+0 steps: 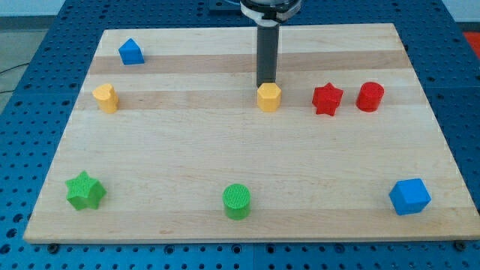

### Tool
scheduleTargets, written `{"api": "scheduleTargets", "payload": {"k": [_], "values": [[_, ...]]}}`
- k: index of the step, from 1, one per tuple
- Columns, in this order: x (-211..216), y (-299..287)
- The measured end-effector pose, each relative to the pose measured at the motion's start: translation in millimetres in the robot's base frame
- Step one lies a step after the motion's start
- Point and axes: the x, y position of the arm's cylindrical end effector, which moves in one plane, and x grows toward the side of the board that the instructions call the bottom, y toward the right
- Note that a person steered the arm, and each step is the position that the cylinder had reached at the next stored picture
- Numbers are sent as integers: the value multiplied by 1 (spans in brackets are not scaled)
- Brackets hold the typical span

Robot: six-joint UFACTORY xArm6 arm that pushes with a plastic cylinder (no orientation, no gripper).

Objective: Move the yellow heart diagonal bottom right to the blue triangle

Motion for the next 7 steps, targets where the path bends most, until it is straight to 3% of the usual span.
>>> {"api": "scheduleTargets", "payload": {"k": [1, 2, 3, 6, 7], "values": [[12, 3], [-17, -13], [-44, -69], [-44, -331], [-27, -332]]}}
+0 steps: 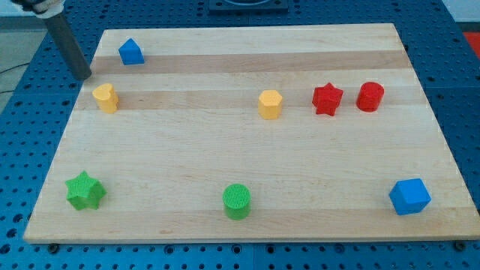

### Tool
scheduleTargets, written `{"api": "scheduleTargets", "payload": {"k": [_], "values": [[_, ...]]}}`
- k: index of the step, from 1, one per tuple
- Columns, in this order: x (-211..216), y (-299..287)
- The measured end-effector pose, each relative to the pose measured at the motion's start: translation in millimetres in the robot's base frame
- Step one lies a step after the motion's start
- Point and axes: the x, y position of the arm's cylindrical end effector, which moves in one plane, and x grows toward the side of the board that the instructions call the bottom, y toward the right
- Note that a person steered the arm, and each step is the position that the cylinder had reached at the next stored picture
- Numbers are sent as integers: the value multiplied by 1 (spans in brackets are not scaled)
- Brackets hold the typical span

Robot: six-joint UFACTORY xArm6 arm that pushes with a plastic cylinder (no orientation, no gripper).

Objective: Move the yellow heart diagonal bottom right to the blue triangle

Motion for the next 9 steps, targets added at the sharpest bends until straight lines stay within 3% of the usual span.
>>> {"api": "scheduleTargets", "payload": {"k": [2, 4, 5, 6, 9], "values": [[58, 28], [56, 123], [17, 124], [6, 124], [34, 180]]}}
